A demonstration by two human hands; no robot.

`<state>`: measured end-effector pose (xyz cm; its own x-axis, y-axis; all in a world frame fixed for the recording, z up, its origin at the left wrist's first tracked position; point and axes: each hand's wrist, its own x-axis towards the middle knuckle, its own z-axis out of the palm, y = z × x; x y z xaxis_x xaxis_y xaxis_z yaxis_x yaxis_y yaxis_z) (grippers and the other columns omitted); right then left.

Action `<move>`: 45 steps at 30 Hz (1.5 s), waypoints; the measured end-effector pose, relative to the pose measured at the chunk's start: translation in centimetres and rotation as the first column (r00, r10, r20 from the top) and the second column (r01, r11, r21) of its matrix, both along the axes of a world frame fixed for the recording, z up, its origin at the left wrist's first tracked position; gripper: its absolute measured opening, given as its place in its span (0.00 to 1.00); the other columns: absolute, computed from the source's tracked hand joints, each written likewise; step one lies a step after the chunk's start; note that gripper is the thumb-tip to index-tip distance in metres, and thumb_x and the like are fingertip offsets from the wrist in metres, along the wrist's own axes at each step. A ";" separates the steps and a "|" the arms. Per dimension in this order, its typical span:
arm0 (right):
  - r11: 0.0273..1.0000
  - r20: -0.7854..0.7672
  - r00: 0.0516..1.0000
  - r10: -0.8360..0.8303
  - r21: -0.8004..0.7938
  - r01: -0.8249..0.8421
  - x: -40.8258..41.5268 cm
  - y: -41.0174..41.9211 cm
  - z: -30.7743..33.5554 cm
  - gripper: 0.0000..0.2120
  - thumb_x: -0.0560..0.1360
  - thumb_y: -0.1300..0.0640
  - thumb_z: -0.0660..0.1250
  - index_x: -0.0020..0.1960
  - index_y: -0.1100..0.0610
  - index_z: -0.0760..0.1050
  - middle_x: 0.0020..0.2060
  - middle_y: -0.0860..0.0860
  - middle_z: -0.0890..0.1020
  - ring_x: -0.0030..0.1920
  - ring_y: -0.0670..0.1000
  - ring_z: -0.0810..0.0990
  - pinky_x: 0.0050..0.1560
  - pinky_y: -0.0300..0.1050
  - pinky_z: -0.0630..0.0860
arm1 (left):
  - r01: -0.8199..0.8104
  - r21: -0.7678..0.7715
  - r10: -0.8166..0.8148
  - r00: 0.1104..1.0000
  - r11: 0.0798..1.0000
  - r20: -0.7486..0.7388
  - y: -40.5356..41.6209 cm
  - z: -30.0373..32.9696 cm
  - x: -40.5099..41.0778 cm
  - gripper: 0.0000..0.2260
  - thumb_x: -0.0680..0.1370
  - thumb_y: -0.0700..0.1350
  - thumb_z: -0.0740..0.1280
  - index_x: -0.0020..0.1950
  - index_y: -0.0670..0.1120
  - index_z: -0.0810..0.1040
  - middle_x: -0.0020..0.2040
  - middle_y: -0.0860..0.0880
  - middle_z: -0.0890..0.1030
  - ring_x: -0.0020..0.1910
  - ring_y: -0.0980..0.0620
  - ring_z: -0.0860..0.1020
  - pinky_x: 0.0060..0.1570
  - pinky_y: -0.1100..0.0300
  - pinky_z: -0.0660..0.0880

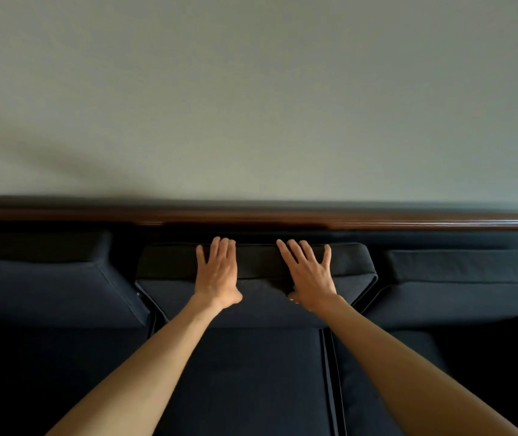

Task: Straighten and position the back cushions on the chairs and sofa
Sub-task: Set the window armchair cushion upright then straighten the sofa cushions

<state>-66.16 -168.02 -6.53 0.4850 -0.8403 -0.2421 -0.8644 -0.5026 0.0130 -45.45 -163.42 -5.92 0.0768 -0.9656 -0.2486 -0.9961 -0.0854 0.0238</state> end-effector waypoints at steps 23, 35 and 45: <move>0.999 0.042 0.999 -0.011 -0.036 0.013 2.7 0.3 0.1 0.57 0.62 0.38 0.78 0.79 0.52 0.47 0.70 0.56 0.63 0.72 0.57 0.61 0.69 0.67 0.53 | 0.113 0.006 -0.113 0.981 0.994 0.158 -0.2 0.9 4.7 0.44 0.64 0.48 0.78 0.76 0.54 0.59 0.67 0.50 0.71 0.65 0.47 0.70 0.59 0.42 0.65; 0.998 0.086 0.996 0.007 -0.061 -0.002 4.1 3.6 -1.3 0.58 0.67 0.53 0.76 0.80 0.52 0.36 0.80 0.52 0.41 0.79 0.55 0.39 0.75 0.69 0.41 | 0.038 -0.059 -0.038 0.999 0.998 -0.003 1.7 -1.5 0.8 0.57 0.68 0.50 0.78 0.79 0.51 0.35 0.81 0.49 0.40 0.79 0.45 0.39 0.71 0.31 0.43; 0.967 0.047 0.966 -0.253 0.018 0.253 -5.7 0.2 -0.6 0.57 0.64 0.49 0.73 0.80 0.51 0.39 0.80 0.50 0.41 0.79 0.51 0.38 0.78 0.59 0.43 | -0.137 -0.077 0.133 0.990 0.988 -0.055 4.6 -2.2 12.3 0.49 0.72 0.54 0.74 0.80 0.50 0.42 0.80 0.50 0.42 0.79 0.47 0.44 0.76 0.44 0.47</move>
